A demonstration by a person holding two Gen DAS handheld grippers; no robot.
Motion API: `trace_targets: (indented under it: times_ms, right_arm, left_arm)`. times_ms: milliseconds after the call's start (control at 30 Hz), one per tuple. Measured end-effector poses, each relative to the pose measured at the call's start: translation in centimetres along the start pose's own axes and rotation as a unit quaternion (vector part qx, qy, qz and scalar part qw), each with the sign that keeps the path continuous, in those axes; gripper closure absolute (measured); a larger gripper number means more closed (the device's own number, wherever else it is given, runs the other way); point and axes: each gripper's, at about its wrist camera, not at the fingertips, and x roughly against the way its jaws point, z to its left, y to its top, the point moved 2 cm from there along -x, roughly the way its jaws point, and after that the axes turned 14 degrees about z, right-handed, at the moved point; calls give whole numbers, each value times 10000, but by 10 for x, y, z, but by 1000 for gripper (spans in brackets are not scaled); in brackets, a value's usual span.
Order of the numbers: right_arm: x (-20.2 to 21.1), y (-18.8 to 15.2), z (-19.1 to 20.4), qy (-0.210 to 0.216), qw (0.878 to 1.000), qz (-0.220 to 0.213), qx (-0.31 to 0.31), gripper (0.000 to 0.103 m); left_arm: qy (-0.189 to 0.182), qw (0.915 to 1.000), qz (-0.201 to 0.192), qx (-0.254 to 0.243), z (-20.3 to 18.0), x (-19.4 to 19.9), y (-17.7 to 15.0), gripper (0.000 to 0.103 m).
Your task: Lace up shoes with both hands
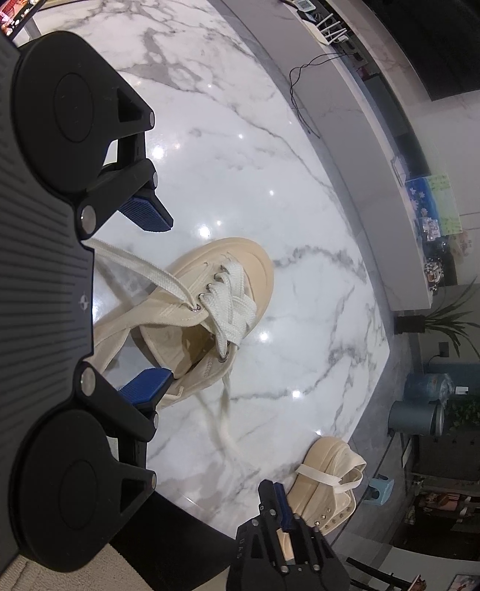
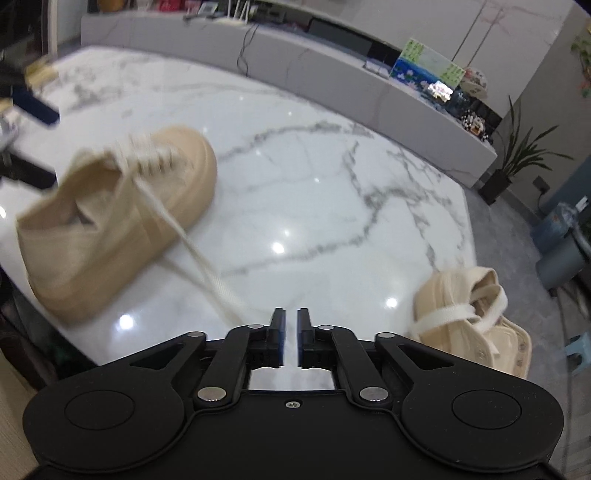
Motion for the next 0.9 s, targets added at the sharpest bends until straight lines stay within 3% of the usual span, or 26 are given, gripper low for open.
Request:
trace_targets:
  times_ms: [67, 533, 733, 900]
  right_arm:
    - [3, 6, 0, 20, 9998, -107, -154, 69]
    - [12, 49, 13, 916, 9909, -410, -898, 39]
    - [12, 63, 24, 1387, 9830, -419, -1127, 9]
    - [12, 70, 33, 1646, 9761, -287, -1391, 8]
  left_arm:
    - [-14, 9999, -12, 103, 3, 2, 2, 22]
    - [244, 9971, -155, 701, 23, 18, 19, 22]
    - [149, 9920, -99, 1251, 35, 16, 21, 22]
    - [230, 9863, 33, 1632, 44, 11, 22, 22]
